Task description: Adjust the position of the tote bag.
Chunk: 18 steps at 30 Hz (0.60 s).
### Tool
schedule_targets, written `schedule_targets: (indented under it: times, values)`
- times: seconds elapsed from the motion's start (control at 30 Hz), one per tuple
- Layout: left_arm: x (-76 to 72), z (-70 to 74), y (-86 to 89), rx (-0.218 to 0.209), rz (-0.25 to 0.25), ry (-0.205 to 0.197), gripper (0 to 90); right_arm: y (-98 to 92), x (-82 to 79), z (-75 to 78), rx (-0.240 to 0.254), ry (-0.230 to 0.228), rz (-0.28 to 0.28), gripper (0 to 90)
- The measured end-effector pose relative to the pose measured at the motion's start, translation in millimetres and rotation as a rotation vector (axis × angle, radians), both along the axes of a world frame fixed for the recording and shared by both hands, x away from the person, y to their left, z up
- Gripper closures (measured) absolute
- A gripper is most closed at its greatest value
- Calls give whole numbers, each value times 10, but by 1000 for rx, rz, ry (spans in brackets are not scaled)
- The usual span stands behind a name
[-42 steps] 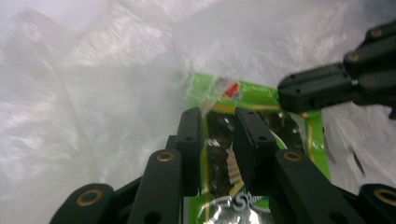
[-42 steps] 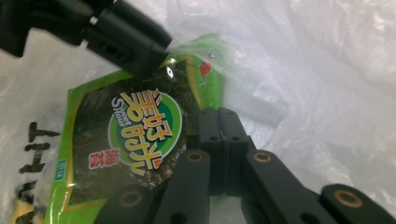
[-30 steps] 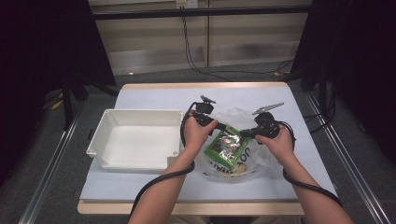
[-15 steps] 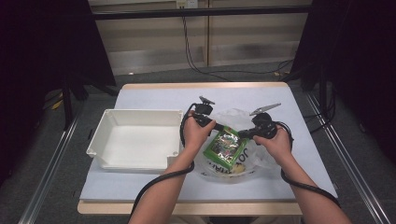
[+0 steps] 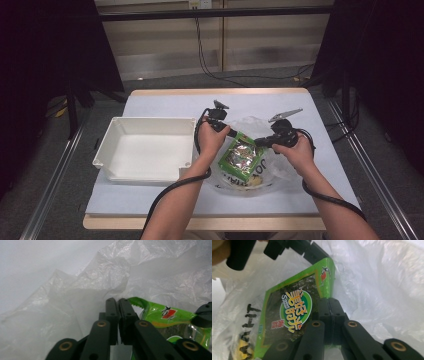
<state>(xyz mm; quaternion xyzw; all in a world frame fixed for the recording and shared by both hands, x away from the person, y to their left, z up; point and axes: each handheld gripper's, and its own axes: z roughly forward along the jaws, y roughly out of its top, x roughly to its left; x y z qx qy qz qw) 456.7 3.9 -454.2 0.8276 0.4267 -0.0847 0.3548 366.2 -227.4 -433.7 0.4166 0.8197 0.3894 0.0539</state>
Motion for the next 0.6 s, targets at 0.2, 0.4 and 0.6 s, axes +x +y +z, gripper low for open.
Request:
schedule_targets:
  times: [0.2, 0.4, 0.6]
  values:
    - [-34, 283, 150, -41, 8, -23, 679, -4, -33, 113, -7, -23, 5, 899]
    - [-70, 449, 208, -53, -14, -41, 594, 17, -63, 164, -13, -26, -1, 899]
    - [-158, 500, 167, -72, -66, -9, 478, 49, -87, 250, -20, -43, 8, 899]
